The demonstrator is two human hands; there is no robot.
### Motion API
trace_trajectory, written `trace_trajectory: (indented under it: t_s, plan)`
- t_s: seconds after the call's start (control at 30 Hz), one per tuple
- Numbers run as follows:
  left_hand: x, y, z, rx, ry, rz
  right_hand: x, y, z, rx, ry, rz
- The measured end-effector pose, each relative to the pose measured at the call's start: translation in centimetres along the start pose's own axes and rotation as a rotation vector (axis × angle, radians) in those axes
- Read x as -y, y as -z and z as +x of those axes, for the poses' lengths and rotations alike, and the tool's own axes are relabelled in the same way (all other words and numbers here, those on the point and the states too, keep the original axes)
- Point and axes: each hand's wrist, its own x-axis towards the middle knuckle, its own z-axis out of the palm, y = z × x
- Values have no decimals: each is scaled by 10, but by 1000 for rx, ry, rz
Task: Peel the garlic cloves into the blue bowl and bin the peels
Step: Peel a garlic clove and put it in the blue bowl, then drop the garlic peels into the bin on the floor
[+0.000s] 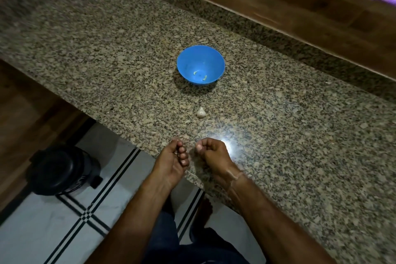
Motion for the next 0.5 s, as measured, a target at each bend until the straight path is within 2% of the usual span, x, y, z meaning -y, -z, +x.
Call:
trace_trajectory:
  t_s: [0.07,0.2,0.33,0.5]
  plan:
    - [-10,12,-6,-3,-17,-24,10,-19,-3,55,-60,143]
    - [-39,49,-20,-35,-69,-137,21,-71,-1,178,-79,169]
    - [-75,109,-42,-97,-140,-262,20,-150,-3,297,-62,43]
    - [-125,220,-77,-207,-258,-423,-7,-278,-14,417,-94,-63]
